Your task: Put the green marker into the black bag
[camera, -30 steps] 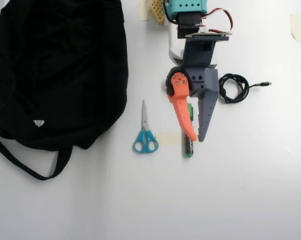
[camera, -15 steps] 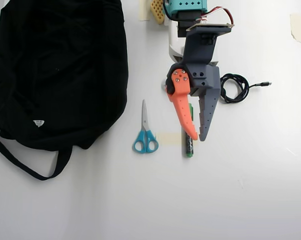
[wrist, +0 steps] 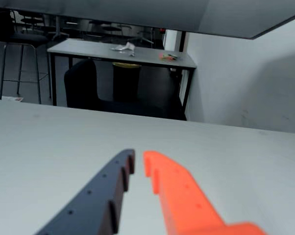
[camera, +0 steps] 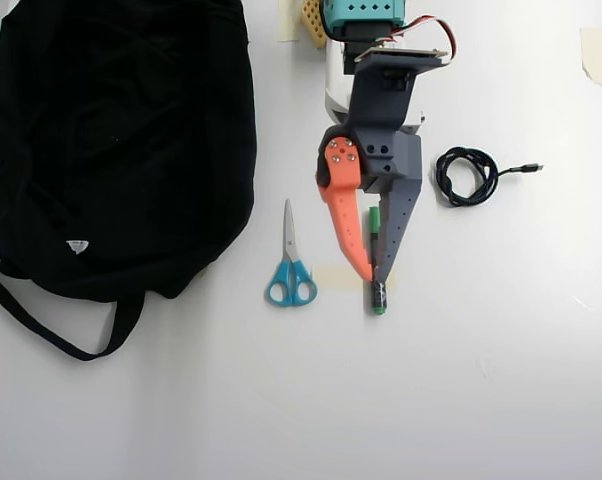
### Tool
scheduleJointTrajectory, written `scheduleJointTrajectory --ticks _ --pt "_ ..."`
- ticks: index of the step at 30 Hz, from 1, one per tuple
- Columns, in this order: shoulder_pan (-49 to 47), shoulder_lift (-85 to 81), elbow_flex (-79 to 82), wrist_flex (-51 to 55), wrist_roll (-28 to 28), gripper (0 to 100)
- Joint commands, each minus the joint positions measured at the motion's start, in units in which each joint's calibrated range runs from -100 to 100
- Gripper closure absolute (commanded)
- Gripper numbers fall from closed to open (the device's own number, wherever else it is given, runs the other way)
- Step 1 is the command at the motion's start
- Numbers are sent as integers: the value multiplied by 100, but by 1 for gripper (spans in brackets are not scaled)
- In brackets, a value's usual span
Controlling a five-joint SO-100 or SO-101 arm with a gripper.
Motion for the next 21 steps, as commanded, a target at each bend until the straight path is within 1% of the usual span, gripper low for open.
scheduleJointTrajectory --ticks 1,4,5,9,10,11,13,15,17,21 --pt "-61 -70 -258 547 -6 97" --pt "-69 -153 -267 986 -11 97" --pt "-69 -170 -276 1296 -11 97" --pt "-76 -178 -285 1804 -43 97" --pt "-76 -178 -294 1908 -122 97" --pt "-76 -187 -294 2149 -389 97" --pt "-69 -187 -294 2433 -599 97" --pt "-69 -187 -312 2700 -635 97" --pt "-69 -187 -564 3312 -693 97" --pt "-69 -187 -977 4190 -861 97"
